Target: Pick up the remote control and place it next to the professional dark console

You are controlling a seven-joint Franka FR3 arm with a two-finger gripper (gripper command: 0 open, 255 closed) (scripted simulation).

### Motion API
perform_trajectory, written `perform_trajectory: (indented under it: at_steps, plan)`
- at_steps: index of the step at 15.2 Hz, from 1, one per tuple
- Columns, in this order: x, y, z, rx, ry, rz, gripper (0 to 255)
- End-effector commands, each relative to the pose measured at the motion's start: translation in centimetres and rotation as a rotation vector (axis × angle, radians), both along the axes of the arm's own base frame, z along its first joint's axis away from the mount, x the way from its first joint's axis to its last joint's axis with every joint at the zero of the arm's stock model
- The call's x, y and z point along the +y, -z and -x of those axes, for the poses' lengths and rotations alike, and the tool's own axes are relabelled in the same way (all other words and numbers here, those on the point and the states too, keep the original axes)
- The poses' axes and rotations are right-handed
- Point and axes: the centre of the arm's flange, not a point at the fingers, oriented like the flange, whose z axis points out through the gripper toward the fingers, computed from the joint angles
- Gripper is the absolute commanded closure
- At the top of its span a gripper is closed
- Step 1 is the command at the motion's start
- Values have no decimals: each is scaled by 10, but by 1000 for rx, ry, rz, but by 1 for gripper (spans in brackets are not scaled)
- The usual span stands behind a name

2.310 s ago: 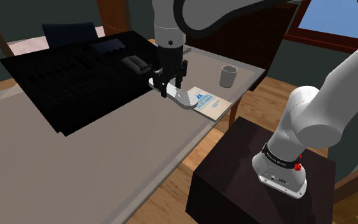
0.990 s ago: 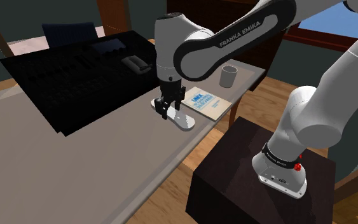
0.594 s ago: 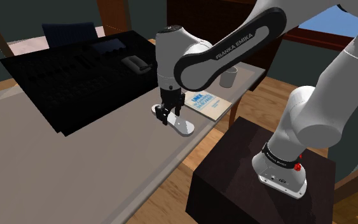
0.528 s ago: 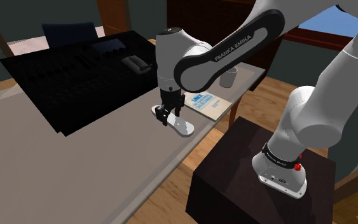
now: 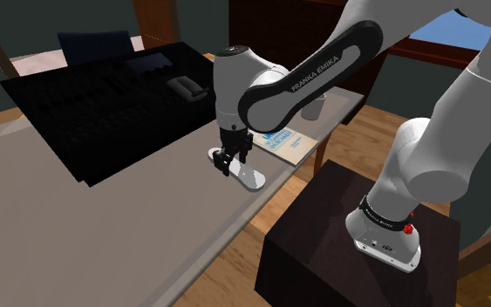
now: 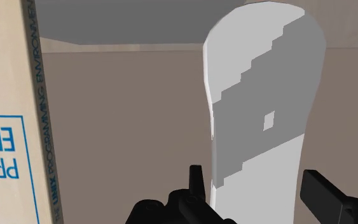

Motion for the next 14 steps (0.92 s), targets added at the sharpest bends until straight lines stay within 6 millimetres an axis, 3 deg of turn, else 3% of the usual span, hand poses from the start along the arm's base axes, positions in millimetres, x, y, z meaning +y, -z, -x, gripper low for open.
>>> perform_trajectory:
  at_steps: [1,2,7,11,14]
  plan:
    - [0,0,0,0,0,0,255]
    - [0,0,0,0,0,0,0]
    - [0,0,0,0,0,0,0]
    - [1,-50,-1,0,0,0,0]
    - [1,-50,-1,0,0,0,0]
